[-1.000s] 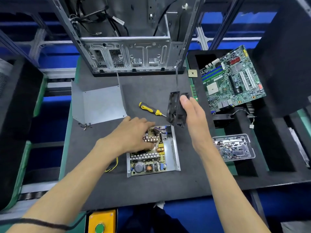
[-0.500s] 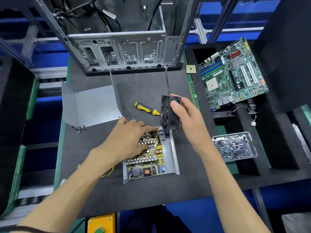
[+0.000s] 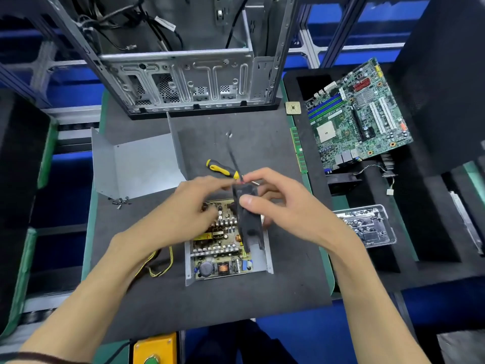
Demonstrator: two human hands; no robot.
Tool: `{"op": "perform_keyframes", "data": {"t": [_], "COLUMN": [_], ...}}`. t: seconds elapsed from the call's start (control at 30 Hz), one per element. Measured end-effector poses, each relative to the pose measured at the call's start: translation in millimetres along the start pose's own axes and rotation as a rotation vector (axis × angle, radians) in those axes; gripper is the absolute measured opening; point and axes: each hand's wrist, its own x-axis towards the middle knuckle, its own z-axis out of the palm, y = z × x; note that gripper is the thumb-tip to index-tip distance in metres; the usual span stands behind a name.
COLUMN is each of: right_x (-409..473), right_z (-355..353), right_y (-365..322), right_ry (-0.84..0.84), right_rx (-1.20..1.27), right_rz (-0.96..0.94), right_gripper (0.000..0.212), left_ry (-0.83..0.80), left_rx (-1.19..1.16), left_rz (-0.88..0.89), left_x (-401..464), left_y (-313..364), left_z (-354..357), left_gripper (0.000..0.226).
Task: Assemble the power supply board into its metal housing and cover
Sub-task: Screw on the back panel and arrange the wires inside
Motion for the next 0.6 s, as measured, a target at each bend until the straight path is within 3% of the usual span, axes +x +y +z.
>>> {"op": "perform_keyframes", "data": {"t": [0.07, 0.17, 0.3, 0.47, 0.6], "right_x": [-3.3, -6.8, -12.6, -26.4, -37.9], "right_z": [4.7, 12.7, 17.2, 17.7, 11.6], "right_y": [2.3, 4.3, 7.1, 14.4, 21.6], "right_ry": [0.012, 0.045, 0.074, 0.089, 0.349], "right_rx": [-0.104, -0.213, -0.255, -0.28, -0.16], "right_rz": [0.014, 0.029, 0.062, 0.112, 0.044], "right_gripper": [0.055, 0.067, 0.071, 0.062, 0.045], "left_ry": [0.1, 0.002, -0.126, -0.119, -0.116], "left_rx": [-0.395, -0.749, -0.788, -0.773, -0.744], "left_rz": [-0.067, -0.104, -0.172, -0.252, -0.272], "left_x": [-6.5, -15.7, -24.8, -26.1, -26.4], "left_y": [15.5, 31.1, 27.8, 25.4, 25.1], "left_z": [-12.3, -19.8, -10.1, 2.3, 11.5], "left_gripper": [0.039, 0.023, 0.045, 0.047, 0.05]}}
